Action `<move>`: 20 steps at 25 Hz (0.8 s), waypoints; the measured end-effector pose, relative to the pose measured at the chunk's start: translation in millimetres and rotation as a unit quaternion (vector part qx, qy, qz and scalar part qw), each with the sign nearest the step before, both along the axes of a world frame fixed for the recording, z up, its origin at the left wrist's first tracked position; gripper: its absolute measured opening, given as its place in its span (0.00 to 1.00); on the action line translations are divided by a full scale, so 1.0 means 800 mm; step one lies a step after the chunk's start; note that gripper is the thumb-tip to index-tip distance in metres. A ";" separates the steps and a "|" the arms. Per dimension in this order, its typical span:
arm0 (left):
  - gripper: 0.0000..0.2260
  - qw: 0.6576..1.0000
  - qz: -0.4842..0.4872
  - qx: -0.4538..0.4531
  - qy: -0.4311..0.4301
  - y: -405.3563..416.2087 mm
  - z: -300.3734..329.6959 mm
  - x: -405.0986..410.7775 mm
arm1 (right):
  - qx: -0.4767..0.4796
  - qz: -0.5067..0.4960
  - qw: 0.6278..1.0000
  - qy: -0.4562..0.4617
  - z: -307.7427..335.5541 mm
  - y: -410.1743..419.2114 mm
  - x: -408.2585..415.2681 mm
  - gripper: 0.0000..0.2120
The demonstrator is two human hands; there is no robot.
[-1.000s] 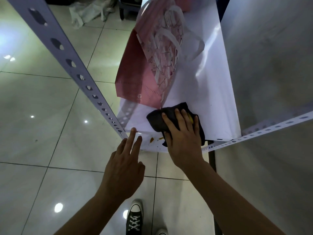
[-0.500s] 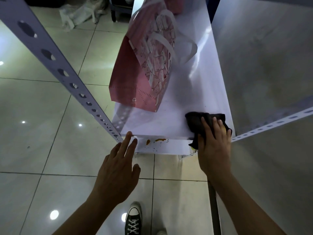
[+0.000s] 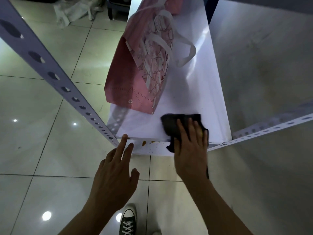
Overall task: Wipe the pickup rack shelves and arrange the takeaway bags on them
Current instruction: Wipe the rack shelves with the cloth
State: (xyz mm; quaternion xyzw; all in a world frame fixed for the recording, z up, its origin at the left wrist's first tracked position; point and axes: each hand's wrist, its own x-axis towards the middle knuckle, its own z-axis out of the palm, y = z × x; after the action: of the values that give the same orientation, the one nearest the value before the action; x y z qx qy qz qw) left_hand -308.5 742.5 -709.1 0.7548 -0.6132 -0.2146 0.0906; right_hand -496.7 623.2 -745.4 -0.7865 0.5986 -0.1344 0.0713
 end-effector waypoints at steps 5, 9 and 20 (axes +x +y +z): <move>0.32 1.000 0.005 -0.003 0.001 0.000 -0.003 -0.003 | 0.050 -0.042 0.997 0.036 0.004 -0.090 -0.016 0.25; 0.32 1.000 0.002 -0.005 -0.007 0.000 -0.004 -0.003 | 0.060 -0.054 0.995 0.056 0.016 -0.169 -0.012 0.28; 0.31 1.000 0.008 -0.009 -0.007 -0.002 -0.004 -0.007 | 0.005 -0.014 1.000 -0.010 0.004 -0.123 -0.009 0.25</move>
State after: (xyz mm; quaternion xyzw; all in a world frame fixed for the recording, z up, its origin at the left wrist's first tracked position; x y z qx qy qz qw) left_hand -314.1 740.6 -712.2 0.7605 -0.6094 -0.2034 0.0946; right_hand -503.6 524.5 -742.4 -0.7764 0.6093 -0.1401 0.0799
